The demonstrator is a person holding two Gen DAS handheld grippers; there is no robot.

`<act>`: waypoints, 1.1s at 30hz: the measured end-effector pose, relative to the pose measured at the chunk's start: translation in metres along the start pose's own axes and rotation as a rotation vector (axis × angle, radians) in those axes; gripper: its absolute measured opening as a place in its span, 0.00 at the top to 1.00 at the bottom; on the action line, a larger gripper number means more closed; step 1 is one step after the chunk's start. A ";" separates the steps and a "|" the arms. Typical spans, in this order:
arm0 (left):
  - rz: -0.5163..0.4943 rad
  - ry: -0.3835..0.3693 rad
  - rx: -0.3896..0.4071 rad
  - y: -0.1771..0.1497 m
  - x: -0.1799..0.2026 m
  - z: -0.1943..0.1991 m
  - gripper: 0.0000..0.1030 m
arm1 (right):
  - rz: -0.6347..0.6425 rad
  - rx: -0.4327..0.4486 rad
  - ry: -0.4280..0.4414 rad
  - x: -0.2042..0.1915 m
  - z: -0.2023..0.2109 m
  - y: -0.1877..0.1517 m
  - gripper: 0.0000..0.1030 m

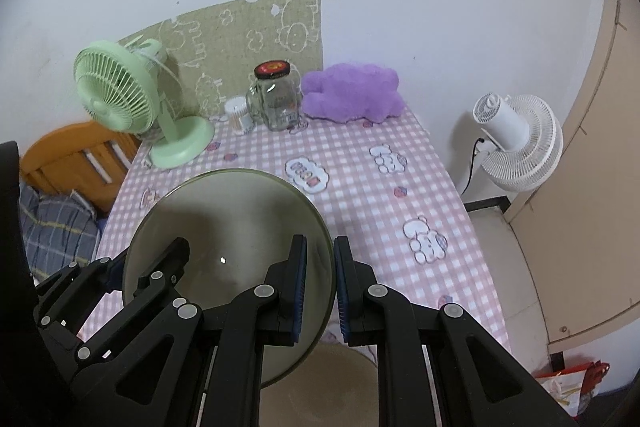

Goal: Organize plates and bowls
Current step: 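Lift the bowl with both grippers and carry it toward the nested bowls, then lower the bowl into the nested bowls and open both grippers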

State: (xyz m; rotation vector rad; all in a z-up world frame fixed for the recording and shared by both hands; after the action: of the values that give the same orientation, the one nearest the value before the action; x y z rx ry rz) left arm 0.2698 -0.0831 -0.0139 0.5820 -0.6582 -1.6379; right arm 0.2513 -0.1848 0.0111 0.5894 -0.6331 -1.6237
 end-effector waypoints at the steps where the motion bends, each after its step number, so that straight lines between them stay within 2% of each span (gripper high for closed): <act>1: 0.013 0.004 -0.014 -0.006 0.002 0.002 0.81 | 0.007 -0.007 0.009 0.003 0.002 -0.005 0.84; 8: 0.079 0.038 -0.047 -0.041 0.018 0.019 0.81 | 0.050 -0.043 0.071 0.020 0.015 -0.034 0.84; 18: 0.102 0.077 -0.074 -0.078 0.032 0.026 0.81 | 0.096 -0.070 0.114 0.036 0.022 -0.072 0.84; 33: 0.126 0.064 -0.173 -0.125 0.033 0.005 0.81 | 0.143 -0.174 0.095 0.035 0.000 -0.116 0.84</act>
State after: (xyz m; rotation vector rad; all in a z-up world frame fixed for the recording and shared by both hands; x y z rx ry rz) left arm 0.1727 -0.1001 -0.0985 0.4559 -0.4908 -1.5342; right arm 0.1635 -0.2058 -0.0702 0.4795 -0.4477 -1.4898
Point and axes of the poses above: each gripper's, at about its wrist camera, not at the fingertips, and z roughly against the way its jaws point, x to its right, y to its top, the point moved 7 cm from there along -z, roughly the way its jaws point, and after that the axes turned 5 degrees about x, right-handed, at the moved point
